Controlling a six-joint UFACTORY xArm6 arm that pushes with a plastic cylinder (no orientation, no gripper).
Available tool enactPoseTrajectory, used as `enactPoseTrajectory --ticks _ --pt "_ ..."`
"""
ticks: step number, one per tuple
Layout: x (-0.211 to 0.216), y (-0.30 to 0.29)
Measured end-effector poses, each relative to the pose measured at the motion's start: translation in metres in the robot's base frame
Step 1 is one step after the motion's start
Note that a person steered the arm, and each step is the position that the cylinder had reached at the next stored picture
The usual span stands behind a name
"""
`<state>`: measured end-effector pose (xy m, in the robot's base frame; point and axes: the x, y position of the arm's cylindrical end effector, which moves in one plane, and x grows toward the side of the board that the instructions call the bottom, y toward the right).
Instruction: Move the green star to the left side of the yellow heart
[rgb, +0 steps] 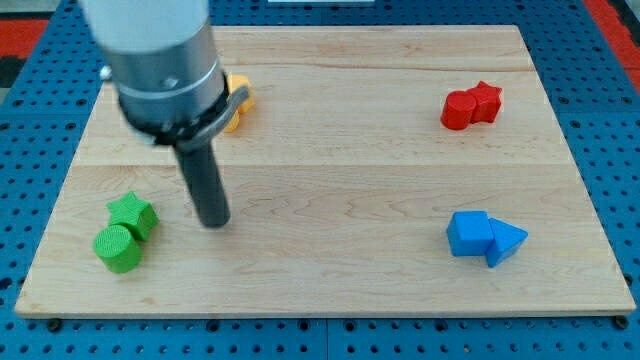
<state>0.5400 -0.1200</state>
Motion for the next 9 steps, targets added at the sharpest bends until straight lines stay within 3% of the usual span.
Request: enactPoseTrajectory --ticks 1,2,3,8,9 --pt "0.053 -0.021" --pt "0.079 -0.037" --pt "0.077 -0.089" --pt "-0.051 -0.107" --pt "-0.046 -0.118"
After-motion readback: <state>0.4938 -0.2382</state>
